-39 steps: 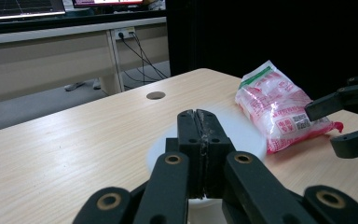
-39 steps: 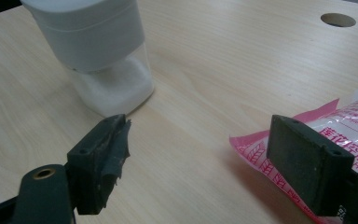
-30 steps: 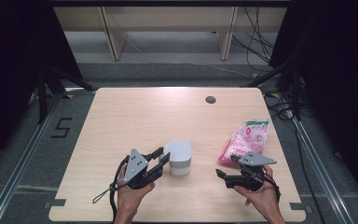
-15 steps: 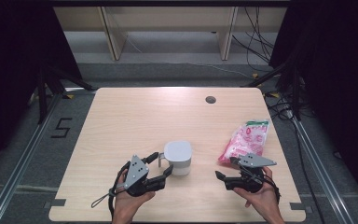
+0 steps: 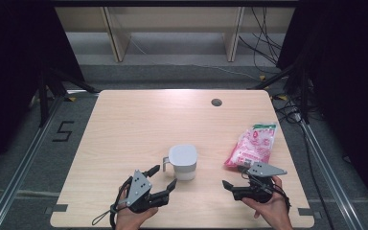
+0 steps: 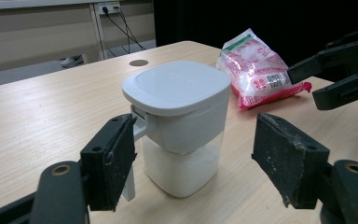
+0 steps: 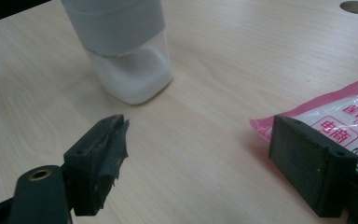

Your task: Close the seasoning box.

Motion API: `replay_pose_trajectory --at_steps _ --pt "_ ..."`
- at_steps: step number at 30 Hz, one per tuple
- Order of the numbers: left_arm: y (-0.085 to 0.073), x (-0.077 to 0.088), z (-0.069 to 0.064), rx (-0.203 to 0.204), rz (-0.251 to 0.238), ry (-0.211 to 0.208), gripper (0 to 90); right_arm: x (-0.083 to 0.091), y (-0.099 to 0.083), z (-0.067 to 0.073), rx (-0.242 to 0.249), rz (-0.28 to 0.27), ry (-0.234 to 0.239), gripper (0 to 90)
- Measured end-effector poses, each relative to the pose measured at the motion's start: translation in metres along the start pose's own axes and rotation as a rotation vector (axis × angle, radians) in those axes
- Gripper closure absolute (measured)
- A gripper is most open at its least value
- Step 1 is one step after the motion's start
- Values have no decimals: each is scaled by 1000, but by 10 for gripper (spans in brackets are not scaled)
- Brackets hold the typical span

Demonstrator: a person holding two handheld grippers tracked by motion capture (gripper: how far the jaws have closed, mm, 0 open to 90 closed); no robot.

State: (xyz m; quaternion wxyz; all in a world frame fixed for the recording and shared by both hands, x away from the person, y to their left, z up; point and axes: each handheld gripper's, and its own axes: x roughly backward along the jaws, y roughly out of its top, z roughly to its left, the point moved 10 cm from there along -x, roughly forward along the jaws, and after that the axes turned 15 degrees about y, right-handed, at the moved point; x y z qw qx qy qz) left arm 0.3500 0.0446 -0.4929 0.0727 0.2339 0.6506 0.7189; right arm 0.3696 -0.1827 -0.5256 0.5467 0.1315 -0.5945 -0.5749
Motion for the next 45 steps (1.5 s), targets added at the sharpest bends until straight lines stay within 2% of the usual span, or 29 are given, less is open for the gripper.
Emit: replay_pose_trajectory --at_steps 2,3,4,5,6,8,9,10,11,12,13,14,15,16,18,19,20,22,24,25,27,28,31,32,33,35,38,41,45 --pt "-4 2 0 -20 14 2 282 0 -2 0 16 3 2 200" --pt "-5 3 -1 -5 18 7 279 0 -5 3 8 13 17 200" --pt "-5 3 -1 -13 15 5 277 -1 -4 1 41 9 21 200" --pt "-6 4 -3 9 14 8 276 0 -7 3 27 19 18 200" --pt "-7 6 -3 7 4 1 275 0 -7 6 11 10 22 201" --pt "-9 9 -2 9 5 10 274 1 -10 7 14 17 19 201" --pt "-10 9 -2 5 4 10 272 1 -11 8 35 20 37 201" --pt "-12 10 -2 6 9 13 271 1 -13 12 -20 20 38 201" --pt "-15 11 -2 13 18 20 270 1 -14 9 29 23 43 202" --pt "-16 10 -3 11 5 11 268 1 -16 9 24 32 41 203" --pt "-18 11 -4 10 19 17 265 0 -20 12 -1 34 37 203" --pt "-19 10 -5 15 19 14 263 -2 -21 11 30 43 59 204" --pt "-19 9 -6 32 13 20 262 -2 -23 12 9 41 52 205" --pt "-19 9 -6 38 11 27 258 -2 -23 9 42 46 48 206" --pt "-20 9 -8 32 12 30 256 -2 -25 10 16 46 40 206" --pt "-21 8 -10 31 14 24 256 -1 -27 16 -16 54 59 206" --pt "-22 8 -10 16 14 21 255 -2 -26 15 24 55 73 207" --pt "-24 10 -10 2 24 30 252 -3 -28 16 29 53 83 207" --pt "-28 11 -13 17 29 26 251 -2 -29 15 40 58 79 206" --pt "-29 11 -15 30 24 28 251 -2 -31 18 23 63 93 206" --pt "-32 13 -17 18 31 27 249 -3 -32 18 45 63 87 206" --pt "-33 13 -17 17 34 27 248 -2 -34 19 25 66 70 206" --pt "-34 14 -18 19 34 29 246 -3 -36 22 50 88 107 206" --pt "-34 14 -18 19 34 29 246 -3 -36 22 50 88 107 206" --pt "-35 15 -18 17 34 30 245 -2 -37 22 41 70 77 206" --pt "-35 15 -17 22 35 33 244 -2 -38 23 47 79 97 207" --pt "-36 16 -15 15 48 38 243 -1 -40 24 28 88 86 209" --pt "-37 17 -11 20 50 49 239 -1 -40 22 55 82 91 209" --pt "-37 18 -9 12 48 48 237 0 -41 23 42 86 92 209"
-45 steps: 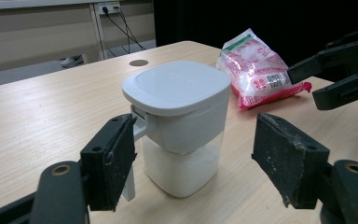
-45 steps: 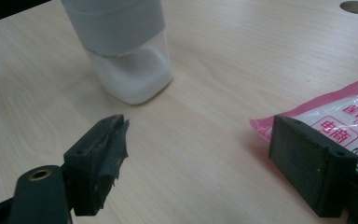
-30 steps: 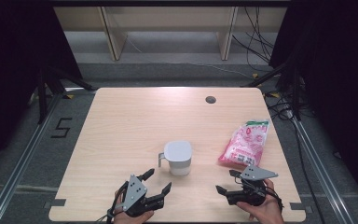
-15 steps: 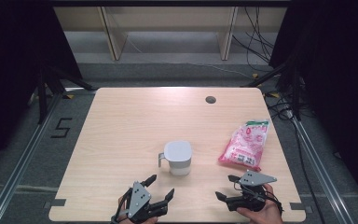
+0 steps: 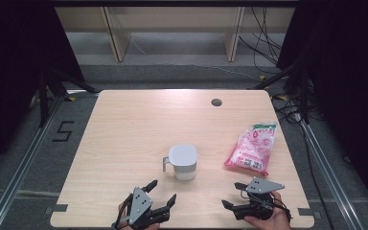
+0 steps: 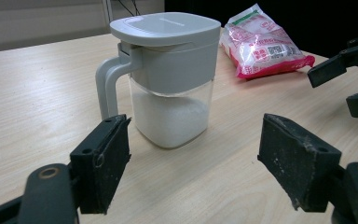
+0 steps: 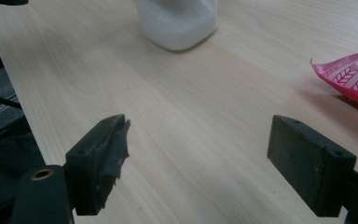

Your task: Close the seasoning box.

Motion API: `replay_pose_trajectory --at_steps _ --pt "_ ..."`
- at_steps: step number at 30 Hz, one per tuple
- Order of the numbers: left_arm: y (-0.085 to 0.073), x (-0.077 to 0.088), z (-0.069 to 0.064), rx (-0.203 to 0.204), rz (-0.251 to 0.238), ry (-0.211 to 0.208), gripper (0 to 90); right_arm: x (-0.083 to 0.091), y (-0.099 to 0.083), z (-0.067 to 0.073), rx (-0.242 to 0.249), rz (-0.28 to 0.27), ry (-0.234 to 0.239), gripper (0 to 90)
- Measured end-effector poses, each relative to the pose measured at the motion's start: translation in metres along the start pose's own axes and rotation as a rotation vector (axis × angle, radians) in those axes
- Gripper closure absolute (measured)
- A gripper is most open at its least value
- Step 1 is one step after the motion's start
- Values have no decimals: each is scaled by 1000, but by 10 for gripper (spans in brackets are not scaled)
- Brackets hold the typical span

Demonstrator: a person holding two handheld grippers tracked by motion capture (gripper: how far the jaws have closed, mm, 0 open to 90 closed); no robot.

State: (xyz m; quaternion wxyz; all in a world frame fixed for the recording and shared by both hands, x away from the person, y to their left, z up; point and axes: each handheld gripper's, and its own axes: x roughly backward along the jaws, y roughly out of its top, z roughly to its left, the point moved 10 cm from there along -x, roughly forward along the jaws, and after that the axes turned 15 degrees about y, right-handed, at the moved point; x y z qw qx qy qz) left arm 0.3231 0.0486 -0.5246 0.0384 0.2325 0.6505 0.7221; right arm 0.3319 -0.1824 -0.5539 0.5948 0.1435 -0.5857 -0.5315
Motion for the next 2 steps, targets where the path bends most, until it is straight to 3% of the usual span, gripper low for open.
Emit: replay_pose_trajectory --at_steps 2 --pt "-1 0 1 5 12 6 236 0 0 0 -2 -1 1 210"
